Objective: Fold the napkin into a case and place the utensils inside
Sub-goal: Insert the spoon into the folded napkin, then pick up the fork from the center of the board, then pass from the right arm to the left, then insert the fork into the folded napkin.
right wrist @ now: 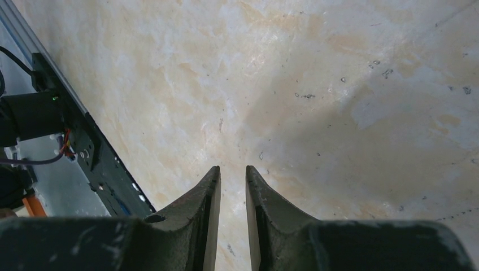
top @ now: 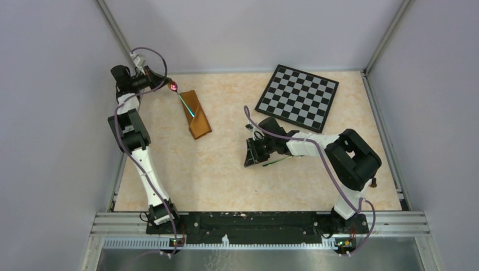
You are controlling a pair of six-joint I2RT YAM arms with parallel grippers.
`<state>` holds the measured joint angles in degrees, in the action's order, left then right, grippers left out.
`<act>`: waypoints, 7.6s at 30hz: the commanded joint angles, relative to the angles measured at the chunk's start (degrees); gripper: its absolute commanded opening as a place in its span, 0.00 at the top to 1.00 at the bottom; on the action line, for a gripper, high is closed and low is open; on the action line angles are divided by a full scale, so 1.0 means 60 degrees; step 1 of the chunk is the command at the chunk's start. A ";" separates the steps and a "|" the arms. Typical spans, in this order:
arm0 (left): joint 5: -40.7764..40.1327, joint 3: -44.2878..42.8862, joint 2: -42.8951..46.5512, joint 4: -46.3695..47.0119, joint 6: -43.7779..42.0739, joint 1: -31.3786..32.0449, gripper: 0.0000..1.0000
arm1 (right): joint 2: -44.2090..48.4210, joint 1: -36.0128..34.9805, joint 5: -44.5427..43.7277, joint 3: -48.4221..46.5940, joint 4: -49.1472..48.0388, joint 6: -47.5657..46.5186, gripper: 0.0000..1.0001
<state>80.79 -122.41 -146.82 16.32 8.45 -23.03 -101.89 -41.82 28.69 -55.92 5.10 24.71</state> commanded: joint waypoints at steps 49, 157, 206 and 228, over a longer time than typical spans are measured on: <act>0.0876 -0.1541 -0.2159 0.0368 0.2195 0.1255 1.00 | 0.0077 0.0042 0.0236 -0.0031 -0.0560 0.0006 0.79; -0.9246 0.8259 0.7877 -0.5698 0.1069 1.1630 0.49 | 0.5378 0.3659 0.0989 0.2905 -0.2778 -0.0478 1.00; -1.4265 0.2071 0.4193 -0.6717 0.0179 0.4117 1.00 | 0.3858 0.3663 -0.0674 0.2085 -0.0476 -0.0089 0.52; -1.4093 0.1570 0.3187 -0.7535 0.1485 0.4073 1.00 | 0.3641 0.3664 -0.0612 0.2113 -0.0582 -0.0056 0.58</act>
<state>-4.71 -113.38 -128.18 -28.32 15.31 1.45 -80.07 -19.40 24.14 -41.06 3.01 25.06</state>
